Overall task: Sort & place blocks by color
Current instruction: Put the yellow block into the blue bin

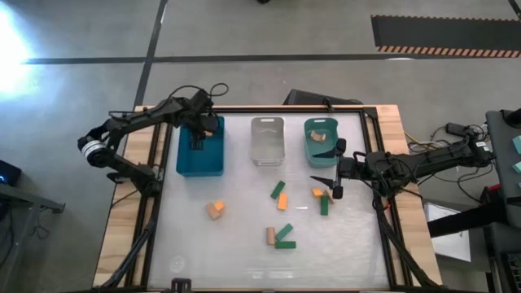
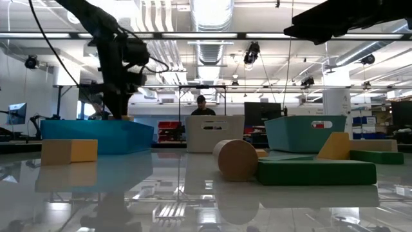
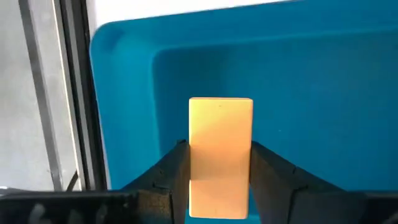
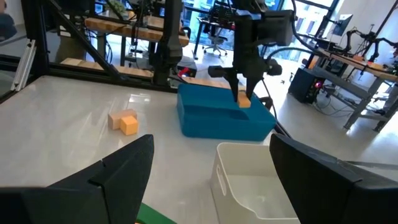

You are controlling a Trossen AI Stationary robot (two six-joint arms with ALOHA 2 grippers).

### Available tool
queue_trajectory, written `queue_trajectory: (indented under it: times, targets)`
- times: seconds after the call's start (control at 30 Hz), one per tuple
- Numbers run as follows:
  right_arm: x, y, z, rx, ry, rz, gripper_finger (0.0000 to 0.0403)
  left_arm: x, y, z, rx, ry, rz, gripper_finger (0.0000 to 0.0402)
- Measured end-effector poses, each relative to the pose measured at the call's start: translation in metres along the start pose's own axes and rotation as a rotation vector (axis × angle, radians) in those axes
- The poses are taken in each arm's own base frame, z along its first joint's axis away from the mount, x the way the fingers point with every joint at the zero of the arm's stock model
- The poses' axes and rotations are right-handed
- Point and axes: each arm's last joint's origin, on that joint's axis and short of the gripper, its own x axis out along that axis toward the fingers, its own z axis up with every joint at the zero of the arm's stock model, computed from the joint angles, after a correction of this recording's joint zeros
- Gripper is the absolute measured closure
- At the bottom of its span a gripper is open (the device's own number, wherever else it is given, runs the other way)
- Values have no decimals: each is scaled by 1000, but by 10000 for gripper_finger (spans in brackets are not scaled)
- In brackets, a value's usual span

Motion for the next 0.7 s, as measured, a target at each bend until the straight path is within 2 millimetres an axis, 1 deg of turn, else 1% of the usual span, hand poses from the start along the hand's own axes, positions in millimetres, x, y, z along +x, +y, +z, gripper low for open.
queue_trajectory:
  times: [0.17, 0.27, 0.43, 0.6, 0.7]
  targets:
    - [0, 0, 0, -1, 3, 1, 90, 21, 5, -5, -22, 4, -8, 287]
    - [0, 0, -1, 4, 6, 1, 90, 36, 4, -8, -29, 26, -30, 287]
    - [0, 0, -2, 5, 20, -1, 90, 52, 8, -9, -33, 41, -40, 286]
    - [0, 0, -2, 15, 22, -4, 90, 59, 11, -7, -33, 50, -24, 263]
    - [0, 0, -2, 15, 25, -3, 90, 60, 11, -7, -36, 65, -19, 256]
